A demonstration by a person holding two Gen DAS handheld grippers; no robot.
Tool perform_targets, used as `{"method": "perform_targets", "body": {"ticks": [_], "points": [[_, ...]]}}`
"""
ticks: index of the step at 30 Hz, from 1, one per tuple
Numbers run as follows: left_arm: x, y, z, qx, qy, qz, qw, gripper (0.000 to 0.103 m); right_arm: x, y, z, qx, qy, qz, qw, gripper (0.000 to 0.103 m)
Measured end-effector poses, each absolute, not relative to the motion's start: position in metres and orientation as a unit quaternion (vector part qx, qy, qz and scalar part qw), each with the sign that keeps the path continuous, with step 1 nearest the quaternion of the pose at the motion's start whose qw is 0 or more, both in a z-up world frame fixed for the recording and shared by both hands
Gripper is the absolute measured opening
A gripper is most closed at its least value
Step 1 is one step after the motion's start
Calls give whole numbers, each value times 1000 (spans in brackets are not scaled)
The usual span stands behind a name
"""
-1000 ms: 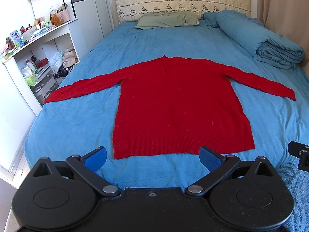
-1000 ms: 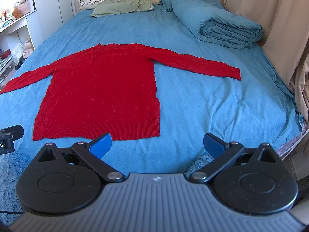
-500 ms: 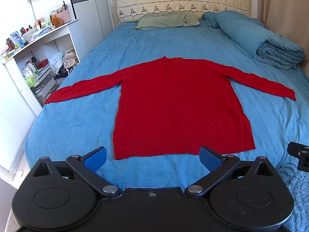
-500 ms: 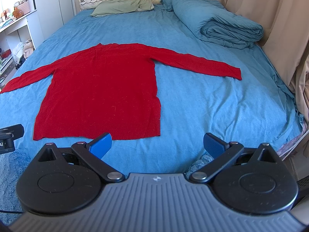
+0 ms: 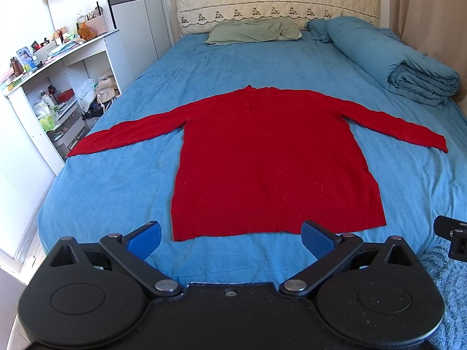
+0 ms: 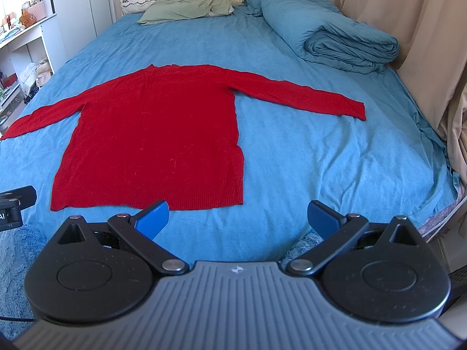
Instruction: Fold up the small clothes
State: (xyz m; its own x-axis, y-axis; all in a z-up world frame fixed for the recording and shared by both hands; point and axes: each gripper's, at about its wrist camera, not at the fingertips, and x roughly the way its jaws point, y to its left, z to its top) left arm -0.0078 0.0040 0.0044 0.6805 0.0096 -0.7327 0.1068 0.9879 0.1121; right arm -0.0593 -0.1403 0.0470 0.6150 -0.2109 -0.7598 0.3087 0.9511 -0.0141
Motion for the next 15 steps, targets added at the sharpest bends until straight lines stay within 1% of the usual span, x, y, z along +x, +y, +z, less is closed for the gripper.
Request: {"method": "perform_targets", "body": {"ticks": [15], "points": [[-9, 5, 6, 72, 398, -27, 914, 103, -58, -139, 46, 59, 415, -144, 896, 103]]}}
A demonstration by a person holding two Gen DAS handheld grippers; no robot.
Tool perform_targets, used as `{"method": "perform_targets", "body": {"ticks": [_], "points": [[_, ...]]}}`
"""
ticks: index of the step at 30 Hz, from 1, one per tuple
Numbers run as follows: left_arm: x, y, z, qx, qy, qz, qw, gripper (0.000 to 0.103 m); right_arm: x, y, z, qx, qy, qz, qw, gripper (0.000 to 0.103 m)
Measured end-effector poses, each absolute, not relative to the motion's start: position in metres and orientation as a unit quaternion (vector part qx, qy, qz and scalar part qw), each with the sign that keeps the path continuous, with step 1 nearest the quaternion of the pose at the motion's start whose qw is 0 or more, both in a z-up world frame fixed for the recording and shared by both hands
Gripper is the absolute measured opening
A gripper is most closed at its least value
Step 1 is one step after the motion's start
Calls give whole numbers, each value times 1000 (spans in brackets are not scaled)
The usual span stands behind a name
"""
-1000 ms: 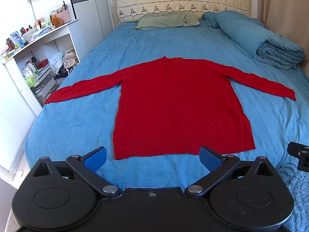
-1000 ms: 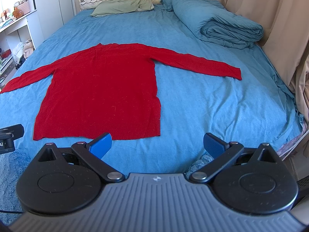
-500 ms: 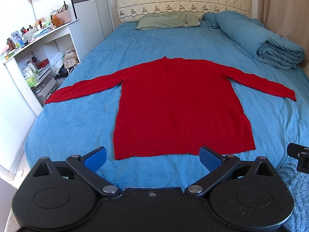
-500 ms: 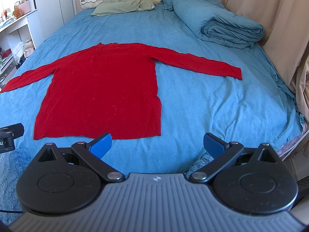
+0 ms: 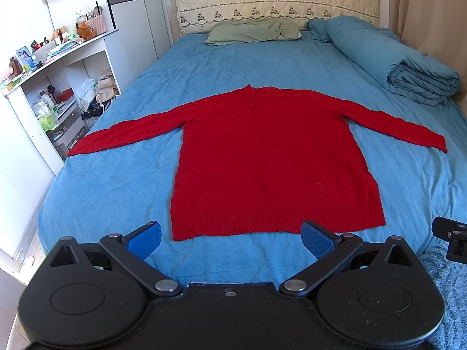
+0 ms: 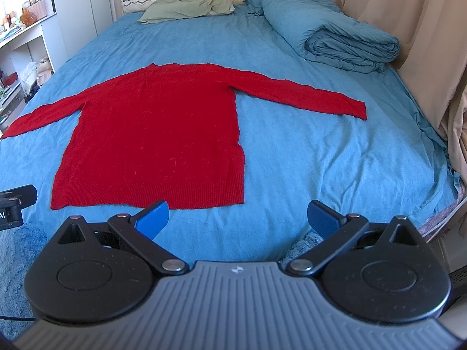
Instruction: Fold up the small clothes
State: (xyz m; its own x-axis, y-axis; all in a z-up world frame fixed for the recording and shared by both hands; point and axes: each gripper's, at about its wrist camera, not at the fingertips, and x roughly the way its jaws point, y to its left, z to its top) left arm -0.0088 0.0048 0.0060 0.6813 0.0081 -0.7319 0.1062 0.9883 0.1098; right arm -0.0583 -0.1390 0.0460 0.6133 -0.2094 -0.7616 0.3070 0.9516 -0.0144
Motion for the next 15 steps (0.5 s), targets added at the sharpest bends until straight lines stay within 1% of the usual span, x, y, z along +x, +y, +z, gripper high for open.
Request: {"method": "perform_targets", "body": {"ticks": [15], "points": [[-9, 6, 7, 68, 398, -26, 914, 103, -59, -136, 44, 58, 416, -144, 896, 103]]}}
